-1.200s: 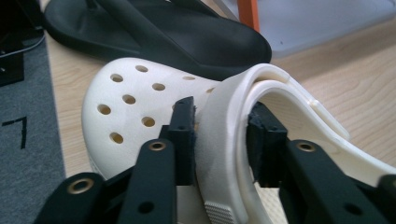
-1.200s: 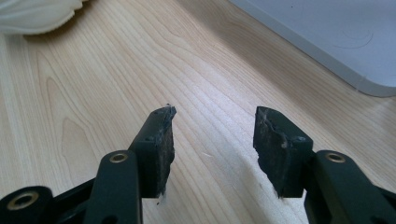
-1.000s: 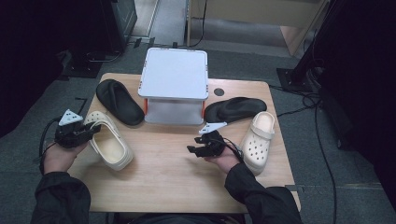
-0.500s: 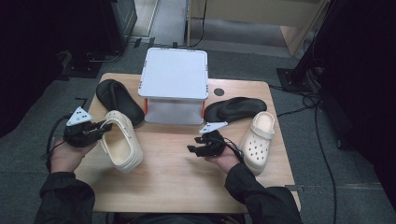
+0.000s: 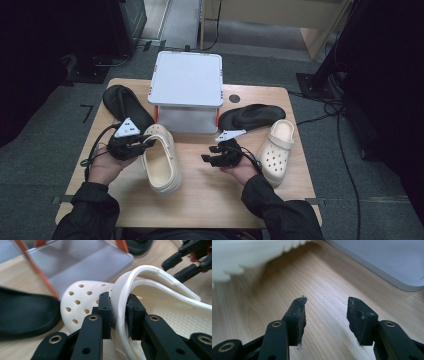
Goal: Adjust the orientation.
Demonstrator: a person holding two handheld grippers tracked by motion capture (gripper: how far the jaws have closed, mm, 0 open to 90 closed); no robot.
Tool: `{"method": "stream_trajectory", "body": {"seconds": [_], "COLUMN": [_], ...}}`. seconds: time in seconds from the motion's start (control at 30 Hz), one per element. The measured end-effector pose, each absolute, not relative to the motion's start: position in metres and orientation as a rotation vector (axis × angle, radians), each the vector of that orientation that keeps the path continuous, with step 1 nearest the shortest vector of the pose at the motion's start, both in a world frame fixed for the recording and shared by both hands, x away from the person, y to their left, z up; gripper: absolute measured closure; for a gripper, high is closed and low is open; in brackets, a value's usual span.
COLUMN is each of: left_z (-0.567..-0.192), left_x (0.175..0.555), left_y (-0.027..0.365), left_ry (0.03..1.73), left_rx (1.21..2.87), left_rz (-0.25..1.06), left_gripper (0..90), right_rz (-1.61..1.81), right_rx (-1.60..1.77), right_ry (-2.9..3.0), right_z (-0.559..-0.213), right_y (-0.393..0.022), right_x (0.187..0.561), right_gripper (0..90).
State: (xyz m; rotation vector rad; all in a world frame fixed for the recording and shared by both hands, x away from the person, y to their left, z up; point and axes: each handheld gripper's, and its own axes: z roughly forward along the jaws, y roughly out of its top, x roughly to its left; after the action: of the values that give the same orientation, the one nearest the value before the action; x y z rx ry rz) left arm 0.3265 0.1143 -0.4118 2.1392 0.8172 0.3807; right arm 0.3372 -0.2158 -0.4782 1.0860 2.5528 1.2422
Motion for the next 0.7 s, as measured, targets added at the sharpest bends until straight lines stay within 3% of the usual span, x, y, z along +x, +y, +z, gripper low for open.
{"method": "stream_trajectory", "body": {"seconds": [0.17, 0.43, 0.7], "left_z": [-0.421, -0.432, -0.43], "left_x": [0.327, 0.324, 0.325], "left_y": [0.094, 0.081, 0.097], "left_ry": [0.774, 0.728, 0.766], "left_rx": [2.163, 2.191, 2.121], "left_rz": [0.311, 0.181, 0.139], "left_gripper": [76.1, 67.2, 59.6], "right_rz": [1.245, 1.253, 1.283], "right_rx": [1.075, 1.07, 1.059], "right_ry": [2.562, 2.573, 2.587], "right_z": [-0.479, -0.48, -0.481], "right_y": [-0.214, -0.211, -0.207], "right_x": [0.336, 0.333, 0.332], "right_gripper": [50.3, 51.9, 56.7]}}
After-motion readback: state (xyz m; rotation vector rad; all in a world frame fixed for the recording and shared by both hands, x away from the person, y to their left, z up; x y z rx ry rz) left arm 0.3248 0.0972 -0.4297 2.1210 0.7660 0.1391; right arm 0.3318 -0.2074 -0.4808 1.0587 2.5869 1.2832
